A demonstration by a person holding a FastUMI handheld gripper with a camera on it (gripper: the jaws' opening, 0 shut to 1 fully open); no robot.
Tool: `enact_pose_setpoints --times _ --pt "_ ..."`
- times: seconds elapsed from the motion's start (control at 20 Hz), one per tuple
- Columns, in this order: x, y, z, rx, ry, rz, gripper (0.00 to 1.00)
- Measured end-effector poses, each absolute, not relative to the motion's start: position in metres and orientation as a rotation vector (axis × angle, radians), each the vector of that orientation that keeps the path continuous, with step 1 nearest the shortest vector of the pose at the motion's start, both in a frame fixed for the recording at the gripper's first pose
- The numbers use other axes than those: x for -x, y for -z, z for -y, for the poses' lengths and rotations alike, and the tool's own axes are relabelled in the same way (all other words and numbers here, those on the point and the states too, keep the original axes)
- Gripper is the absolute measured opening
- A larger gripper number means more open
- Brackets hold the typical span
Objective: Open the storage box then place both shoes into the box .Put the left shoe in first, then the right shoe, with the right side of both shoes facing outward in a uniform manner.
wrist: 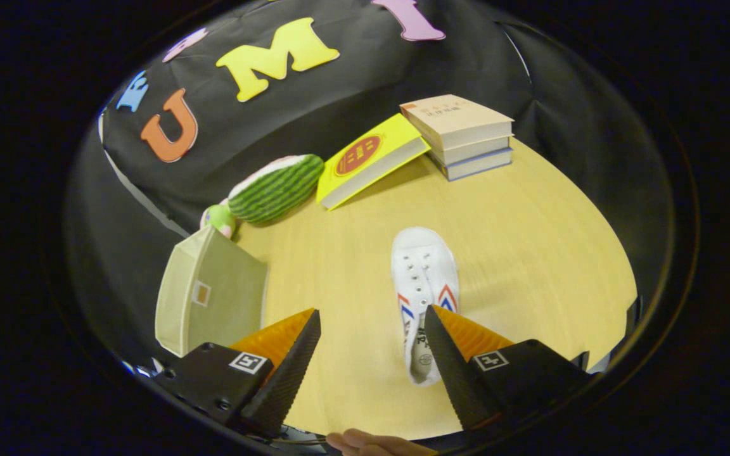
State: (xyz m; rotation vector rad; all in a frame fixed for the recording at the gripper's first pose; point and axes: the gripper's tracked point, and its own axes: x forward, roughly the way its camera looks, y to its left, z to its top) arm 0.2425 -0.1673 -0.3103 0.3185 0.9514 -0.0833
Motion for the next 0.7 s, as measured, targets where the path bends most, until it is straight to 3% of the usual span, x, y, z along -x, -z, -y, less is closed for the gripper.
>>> enact_pose_setpoints --times 0.2,0.6,0.65,0.7 --pt "-0.232 0.337 0.209 -0.214 0.142 -1.024 1.00" --pt "-0.222 0.375 0.221 -0.152 0.103 -1.158 1.00" --pt "-0.224 0.377 0.227 -0.116 0.134 -1.160 0.99" --pt "-0.225 0.381 0.233 -0.066 0.148 -1.175 0.91"
